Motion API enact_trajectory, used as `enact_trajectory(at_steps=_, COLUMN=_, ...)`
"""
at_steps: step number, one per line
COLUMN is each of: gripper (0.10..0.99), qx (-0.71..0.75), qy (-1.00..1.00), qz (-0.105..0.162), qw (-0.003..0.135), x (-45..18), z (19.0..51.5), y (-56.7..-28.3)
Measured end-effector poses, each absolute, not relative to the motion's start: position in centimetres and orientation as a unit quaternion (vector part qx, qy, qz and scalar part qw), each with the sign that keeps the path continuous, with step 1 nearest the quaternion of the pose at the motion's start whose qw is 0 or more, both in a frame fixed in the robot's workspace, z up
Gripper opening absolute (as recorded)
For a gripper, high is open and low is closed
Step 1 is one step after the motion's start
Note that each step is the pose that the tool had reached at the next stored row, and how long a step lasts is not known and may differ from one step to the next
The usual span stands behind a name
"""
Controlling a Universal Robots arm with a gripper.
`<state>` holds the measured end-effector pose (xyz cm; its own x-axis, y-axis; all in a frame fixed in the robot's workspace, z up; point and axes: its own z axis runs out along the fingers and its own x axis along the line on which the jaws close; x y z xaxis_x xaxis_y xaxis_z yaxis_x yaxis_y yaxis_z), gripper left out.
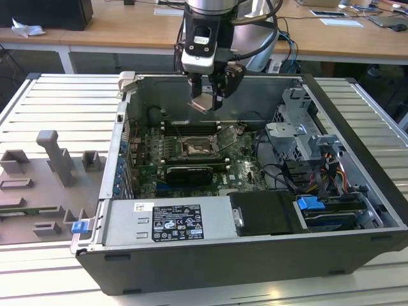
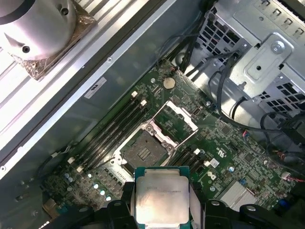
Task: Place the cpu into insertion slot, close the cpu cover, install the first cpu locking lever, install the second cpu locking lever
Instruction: 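Place the cpu into insertion slot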
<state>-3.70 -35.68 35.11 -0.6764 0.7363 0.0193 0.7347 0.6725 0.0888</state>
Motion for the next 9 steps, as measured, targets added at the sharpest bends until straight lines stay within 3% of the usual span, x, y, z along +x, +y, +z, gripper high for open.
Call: enact_trajectory(at_steps=9, gripper=0.541, qx=0.483, qy=0.875, qz=0.044, qw=0.013, x=-3.70, z=34.92, y=-35.68)
